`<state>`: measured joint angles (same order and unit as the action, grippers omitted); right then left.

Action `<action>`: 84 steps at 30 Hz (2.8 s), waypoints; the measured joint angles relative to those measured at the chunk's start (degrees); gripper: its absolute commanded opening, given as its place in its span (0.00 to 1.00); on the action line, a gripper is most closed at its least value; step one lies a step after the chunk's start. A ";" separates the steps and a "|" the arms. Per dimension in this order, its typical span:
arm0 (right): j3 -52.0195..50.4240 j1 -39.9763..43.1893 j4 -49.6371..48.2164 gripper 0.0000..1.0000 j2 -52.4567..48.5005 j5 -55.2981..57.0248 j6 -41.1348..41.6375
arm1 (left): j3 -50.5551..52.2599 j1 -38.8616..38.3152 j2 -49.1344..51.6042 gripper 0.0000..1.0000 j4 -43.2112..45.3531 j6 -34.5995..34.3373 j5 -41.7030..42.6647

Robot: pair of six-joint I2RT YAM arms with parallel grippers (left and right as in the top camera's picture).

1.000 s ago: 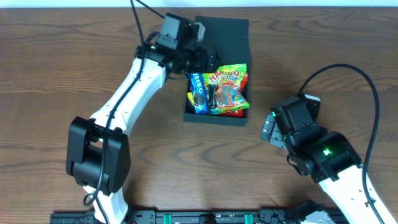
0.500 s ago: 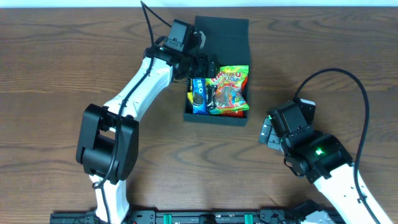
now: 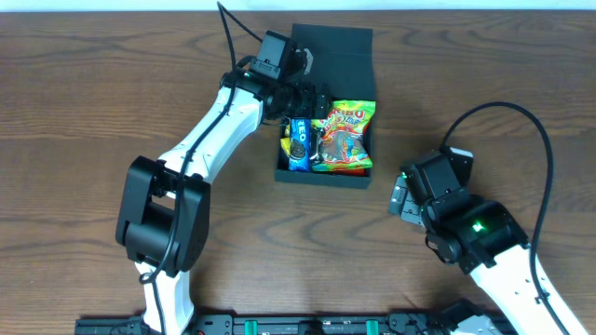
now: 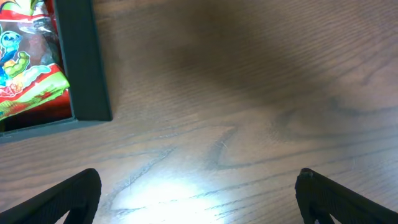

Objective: Pack container
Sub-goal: 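Move the left gripper to the top edge of the box's raised lid, then push the lid down toward the box with the left gripper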

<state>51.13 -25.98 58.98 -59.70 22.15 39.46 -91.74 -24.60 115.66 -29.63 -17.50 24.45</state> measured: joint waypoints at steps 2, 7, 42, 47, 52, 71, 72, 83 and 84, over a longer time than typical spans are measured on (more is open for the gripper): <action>0.00 0.00 -0.02 0.99 0.00 0.20 0.02 | 0.00 -0.02 -0.76 0.96 -0.17 0.52 0.00; 0.00 0.00 -1.22 0.99 0.00 0.44 0.02 | 0.00 -0.20 -4.42 0.95 -0.13 1.44 -0.92; -0.02 0.00 -2.93 0.99 0.04 0.61 0.00 | -20.72 14.23 22.60 0.95 9.09 -10.29 13.57; -0.02 0.00 -2.91 0.99 0.04 0.61 0.02 | -20.96 13.05 25.49 0.95 9.35 -10.99 14.86; -0.02 0.00 -2.93 0.99 0.04 0.61 0.02 | -20.96 11.08 25.92 0.95 13.66 -10.73 17.94; -0.02 0.00 -2.95 0.99 0.09 1.29 0.00 | -21.07 9.42 26.01 0.95 31.45 -5.18 36.26; -0.02 0.00 -2.97 0.99 0.09 1.31 0.02 | -21.07 9.46 26.01 0.95 32.02 -5.16 37.13; -0.02 0.00 -3.06 0.99 0.09 1.55 0.00 | -22.38 10.71 26.01 0.96 34.21 -4.17 47.23; -0.02 0.00 -3.06 0.99 0.09 1.55 0.00 | -22.45 10.69 26.01 0.96 34.21 -3.72 47.69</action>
<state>51.11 -25.98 55.92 -59.61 23.70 39.46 -114.19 -13.91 141.67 4.58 -21.21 72.14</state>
